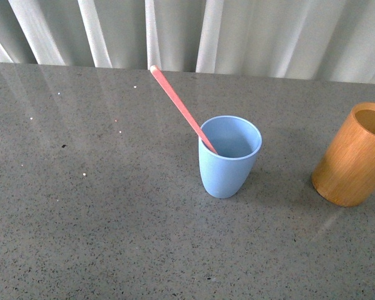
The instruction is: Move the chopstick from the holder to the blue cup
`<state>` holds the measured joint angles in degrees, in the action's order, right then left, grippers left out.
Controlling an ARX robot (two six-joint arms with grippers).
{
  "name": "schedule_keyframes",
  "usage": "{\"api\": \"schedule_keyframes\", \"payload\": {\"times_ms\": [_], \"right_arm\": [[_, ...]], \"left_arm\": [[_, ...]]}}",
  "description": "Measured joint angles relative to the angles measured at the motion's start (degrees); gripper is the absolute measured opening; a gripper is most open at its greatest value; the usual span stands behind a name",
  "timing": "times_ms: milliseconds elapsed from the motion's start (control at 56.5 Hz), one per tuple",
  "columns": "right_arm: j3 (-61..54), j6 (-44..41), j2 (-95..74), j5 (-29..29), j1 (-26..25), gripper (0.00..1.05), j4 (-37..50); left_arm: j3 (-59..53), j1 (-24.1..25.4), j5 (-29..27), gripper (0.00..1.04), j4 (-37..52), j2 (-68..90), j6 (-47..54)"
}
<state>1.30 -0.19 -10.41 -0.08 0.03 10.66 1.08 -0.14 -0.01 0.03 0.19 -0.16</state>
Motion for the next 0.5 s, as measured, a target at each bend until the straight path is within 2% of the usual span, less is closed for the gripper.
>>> {"api": "schedule_keyframes", "payload": {"times_ms": [71,142,425,495], "right_arm": [[0.0,0.0,2.2,0.0,0.0,0.01,-2.4],[0.0,0.0,7.4,0.0,0.0,0.01,-9.5],[0.0,0.0,10.1,0.0,0.0,0.01,-10.6],[0.0,0.0,10.1,0.0,0.0,0.12,-10.6]], "left_arm": [[0.0,0.0,0.0,0.98,0.0,0.0,0.0],[0.0,0.0,0.0,0.98,0.0,0.0,0.0],[0.0,0.0,0.0,0.98,0.0,0.0,0.0],[0.0,0.0,0.0,0.98,0.0,0.0,0.0]]}}
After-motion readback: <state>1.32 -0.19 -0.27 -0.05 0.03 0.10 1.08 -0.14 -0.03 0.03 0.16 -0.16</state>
